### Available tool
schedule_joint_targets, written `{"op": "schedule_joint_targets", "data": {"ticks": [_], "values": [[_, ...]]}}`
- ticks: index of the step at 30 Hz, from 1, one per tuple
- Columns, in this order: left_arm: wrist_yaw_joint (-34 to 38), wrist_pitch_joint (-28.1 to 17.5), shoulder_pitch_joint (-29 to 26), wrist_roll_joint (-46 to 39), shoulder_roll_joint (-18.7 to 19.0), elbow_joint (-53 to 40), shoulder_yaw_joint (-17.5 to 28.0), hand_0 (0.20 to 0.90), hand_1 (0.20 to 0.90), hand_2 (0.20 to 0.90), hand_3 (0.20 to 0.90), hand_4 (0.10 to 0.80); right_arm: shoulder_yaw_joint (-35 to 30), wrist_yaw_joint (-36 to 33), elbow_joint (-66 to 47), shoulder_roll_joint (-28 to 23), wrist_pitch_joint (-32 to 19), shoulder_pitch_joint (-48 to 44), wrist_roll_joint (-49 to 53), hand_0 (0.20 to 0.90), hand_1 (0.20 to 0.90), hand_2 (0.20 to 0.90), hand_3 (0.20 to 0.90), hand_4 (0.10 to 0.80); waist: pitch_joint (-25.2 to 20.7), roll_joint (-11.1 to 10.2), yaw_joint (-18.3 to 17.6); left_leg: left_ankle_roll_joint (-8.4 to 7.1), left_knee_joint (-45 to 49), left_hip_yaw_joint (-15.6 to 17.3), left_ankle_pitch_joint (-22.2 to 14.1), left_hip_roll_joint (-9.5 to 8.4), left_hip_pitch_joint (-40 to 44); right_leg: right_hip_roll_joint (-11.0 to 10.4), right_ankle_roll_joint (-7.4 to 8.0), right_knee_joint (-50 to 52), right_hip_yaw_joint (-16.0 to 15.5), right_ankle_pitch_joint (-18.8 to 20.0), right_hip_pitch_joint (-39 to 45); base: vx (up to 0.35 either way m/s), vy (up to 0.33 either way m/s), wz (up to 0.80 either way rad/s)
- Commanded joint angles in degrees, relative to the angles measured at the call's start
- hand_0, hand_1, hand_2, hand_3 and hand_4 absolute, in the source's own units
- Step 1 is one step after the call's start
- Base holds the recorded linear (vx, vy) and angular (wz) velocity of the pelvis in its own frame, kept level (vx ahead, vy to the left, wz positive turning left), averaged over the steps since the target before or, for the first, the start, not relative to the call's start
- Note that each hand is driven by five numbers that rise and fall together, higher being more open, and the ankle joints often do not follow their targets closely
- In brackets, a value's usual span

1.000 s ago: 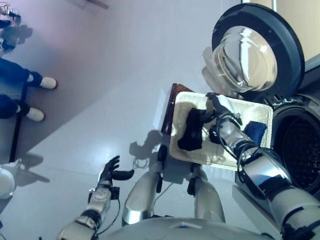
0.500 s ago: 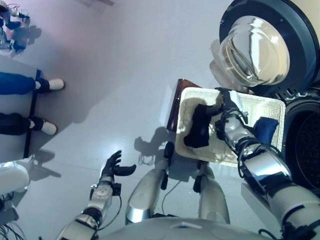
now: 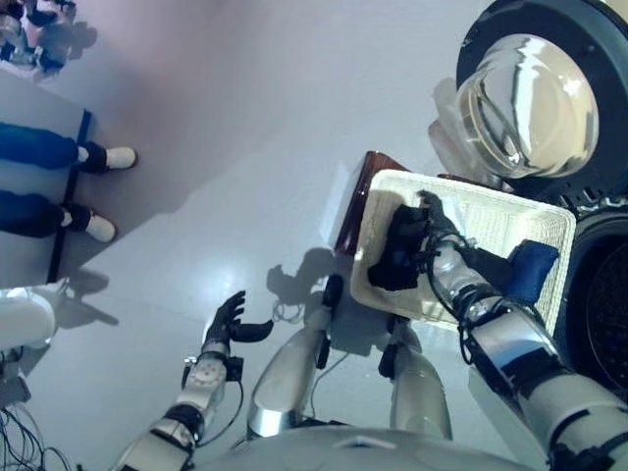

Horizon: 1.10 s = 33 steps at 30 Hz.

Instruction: Pick up the clothes and place them into the washing machine

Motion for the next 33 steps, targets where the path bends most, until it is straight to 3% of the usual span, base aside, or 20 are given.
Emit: {"op": "schedule_joint_targets", "data": {"ticks": [1,8,20,21,23,33], "values": [[2.24,-0.75,-0.05,0.37,1.81,3.09,-1.73,0.9,0.9,0.9,0.9,0.8,1.46,-0.11,1.42,3.67,-2.08,0.92,0.14,0.9,0.9,0.9,0.9,0.8,-0.89,-0.18,0.66,-0.24,0.65,1.14,-0.07,-3.89,-3.78,-4.53,4.66,7.01,3.03,-3.63,-0.13,-0.002,0.033,0.04],[2.86,-0.11,-1.72,0.68,1.5,3.96,-2.24,0.9,0.9,0.9,0.9,0.8,3.24,-0.34,1.78,4.71,-0.65,3.77,-2.91,0.9,0.9,0.9,0.9,0.8,0.32,0.16,-0.03,-0.73,2.68,1.54,0.01,-4.1,-6.86,-4.7,4.07,9.92,2.84,-4.43,-3.26,-0.04,0.011,0.06],[4.23,0.33,-0.83,3.31,1.54,-0.85,-3.66,0.9,0.9,0.9,0.9,0.8,7.5,-1.25,8.48,2.54,5.83,5.41,-18.75,0.9,0.9,0.9,0.9,0.8,1.17,4.29,0.11,-1.56,3.77,2.43,0.74,-4.7,-10.39,-5.85,3.58,13.69,3.01,-5.57,-7.75,-0.027,0.019,0.05],[4.23,0.26,-0.72,3.3,1.37,-1.02,-3.72,0.9,0.9,0.9,0.9,0.8,7.49,-1.06,8.88,1.93,6.23,5.45,-20.09,0.804,0.804,0.804,0.804,0.736,1.22,4.78,0.16,-1.61,3.75,2.74,0.77,-4.72,-10.61,-5.96,3.58,13.99,3.13,-5.68,-8.25,-0.032,0.054,0.0],[4.21,0.16,-0.77,2.99,1.28,-1.1,-3.66,0.9,0.9,0.9,0.9,0.8,7.3,-0.97,8.86,0.82,6.57,5.19,-21.27,0.3,0.3,0.3,0.3,0.4,1.3,5.36,-0.06,-1.6,3.58,3.06,0.91,-4.69,-10.65,-6.09,3.59,14.31,3.46,-5.69,-8.73,-0.01,0.043,0.0],[4.64,0.22,-1.49,0.63,-0.7,1.68,-3.52,0.9,0.9,0.9,0.9,0.8,9.3,-0.49,4.04,-0.39,6.89,4.68,-23.9,0.3,0.3,0.3,0.3,0.4,0.93,5.68,-1.7,-0.91,1.2,4.59,0.78,-4.37,-7.95,-5.68,3.89,12.93,5.63,-5.27,-8.03,0.037,0.02,-0.11]]}}
